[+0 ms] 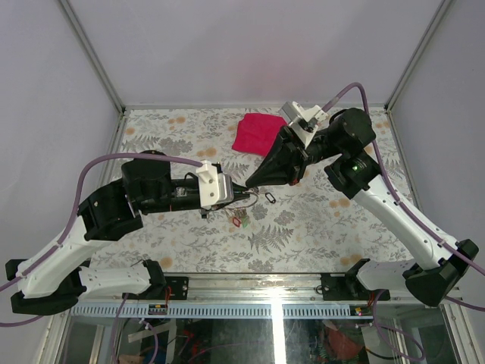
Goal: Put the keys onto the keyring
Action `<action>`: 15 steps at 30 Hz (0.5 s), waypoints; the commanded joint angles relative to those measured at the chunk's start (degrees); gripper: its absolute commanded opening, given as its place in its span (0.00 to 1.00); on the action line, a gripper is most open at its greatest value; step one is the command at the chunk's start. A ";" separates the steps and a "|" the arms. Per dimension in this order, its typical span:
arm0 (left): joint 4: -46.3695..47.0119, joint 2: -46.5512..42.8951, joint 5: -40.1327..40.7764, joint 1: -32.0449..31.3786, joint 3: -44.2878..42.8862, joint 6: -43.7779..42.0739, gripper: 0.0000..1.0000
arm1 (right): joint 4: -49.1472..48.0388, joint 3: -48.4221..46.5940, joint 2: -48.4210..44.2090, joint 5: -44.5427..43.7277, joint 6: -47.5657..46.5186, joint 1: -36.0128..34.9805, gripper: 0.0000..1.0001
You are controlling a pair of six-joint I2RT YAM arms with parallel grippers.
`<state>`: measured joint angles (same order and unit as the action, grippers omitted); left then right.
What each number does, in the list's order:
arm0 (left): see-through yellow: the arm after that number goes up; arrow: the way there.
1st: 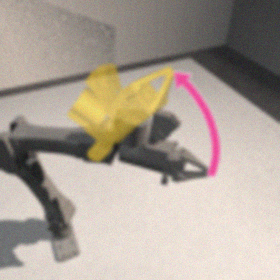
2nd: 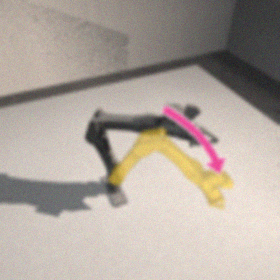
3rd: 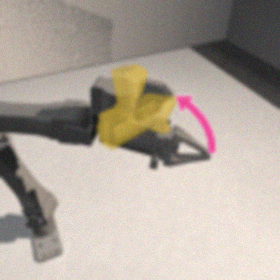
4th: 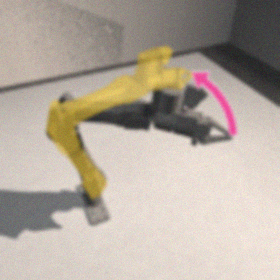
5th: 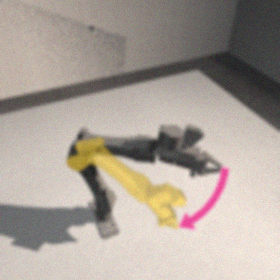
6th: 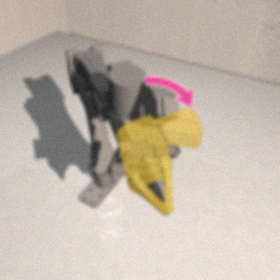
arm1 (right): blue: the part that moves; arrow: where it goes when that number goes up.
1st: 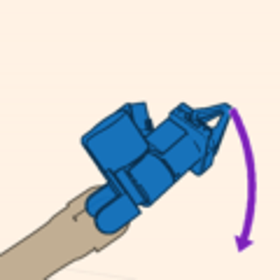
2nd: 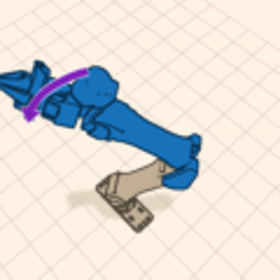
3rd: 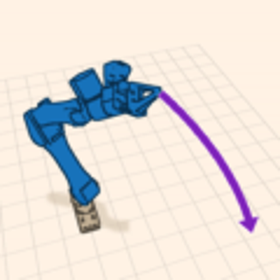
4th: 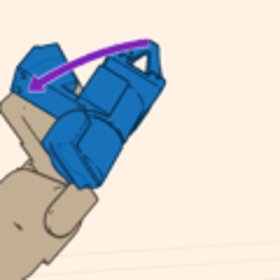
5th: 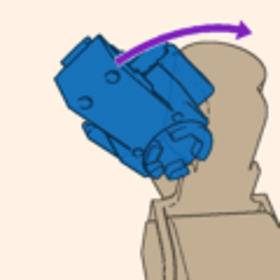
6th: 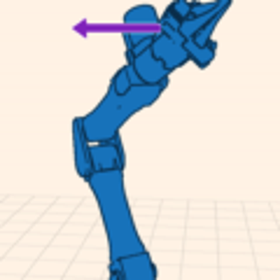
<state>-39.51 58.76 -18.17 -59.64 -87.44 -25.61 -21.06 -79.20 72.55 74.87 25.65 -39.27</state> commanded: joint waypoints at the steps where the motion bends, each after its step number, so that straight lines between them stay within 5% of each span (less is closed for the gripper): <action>1: 3.84 -0.76 1.57 0.27 -1.77 -0.94 0.00 | -5.01 -0.23 0.41 5.17 4.96 -1.02 0.00; 15: 4.18 -0.22 1.38 0.25 -2.65 -1.45 0.00 | -6.16 0.75 1.37 5.53 6.05 -1.34 0.00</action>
<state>-39.33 58.78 -17.43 -59.55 -88.20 -26.24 -23.90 -78.02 73.84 79.70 30.65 -40.10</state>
